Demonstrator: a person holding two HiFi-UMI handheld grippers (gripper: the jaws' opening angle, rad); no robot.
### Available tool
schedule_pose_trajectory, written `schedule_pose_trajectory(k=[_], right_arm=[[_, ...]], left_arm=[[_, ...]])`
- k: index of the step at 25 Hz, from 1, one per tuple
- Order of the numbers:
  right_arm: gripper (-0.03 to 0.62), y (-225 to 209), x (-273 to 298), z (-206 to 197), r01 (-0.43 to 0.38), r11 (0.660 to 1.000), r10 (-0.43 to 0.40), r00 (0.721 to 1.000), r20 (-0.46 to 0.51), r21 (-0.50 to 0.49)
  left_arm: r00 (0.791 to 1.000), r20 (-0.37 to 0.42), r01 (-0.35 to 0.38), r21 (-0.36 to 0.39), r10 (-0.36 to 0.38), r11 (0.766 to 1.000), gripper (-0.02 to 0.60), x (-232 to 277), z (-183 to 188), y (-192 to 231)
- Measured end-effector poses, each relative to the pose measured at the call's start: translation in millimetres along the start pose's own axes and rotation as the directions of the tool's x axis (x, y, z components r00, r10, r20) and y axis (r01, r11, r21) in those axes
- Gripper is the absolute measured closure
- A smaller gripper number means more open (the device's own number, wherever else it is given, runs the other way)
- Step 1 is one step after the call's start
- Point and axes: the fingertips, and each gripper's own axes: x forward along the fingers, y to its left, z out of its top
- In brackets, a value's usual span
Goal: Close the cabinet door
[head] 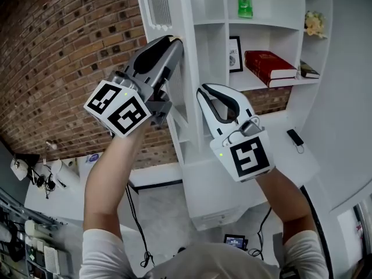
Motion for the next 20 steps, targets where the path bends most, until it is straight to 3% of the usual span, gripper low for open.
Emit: schedule_pose_trajectory(k=[8,20], right_arm=[[0.562,-9.8,-3.8,-9.6,0.006,1.000,-0.006,1.000,0.010,0.026],[0.562,-25.3,-5.8,-19.1,0.110,0.993,-0.112,0.993,-0.032,-0.051]], left_arm=[[0.999,-0.013,-0.029,0.026,0.030,0.999,0.502,9.5,-3.7,-3.3],[0.999,-0.018,0.028,0.034,-0.028,0.999,0.505,25.3,-12.9,-7.7]])
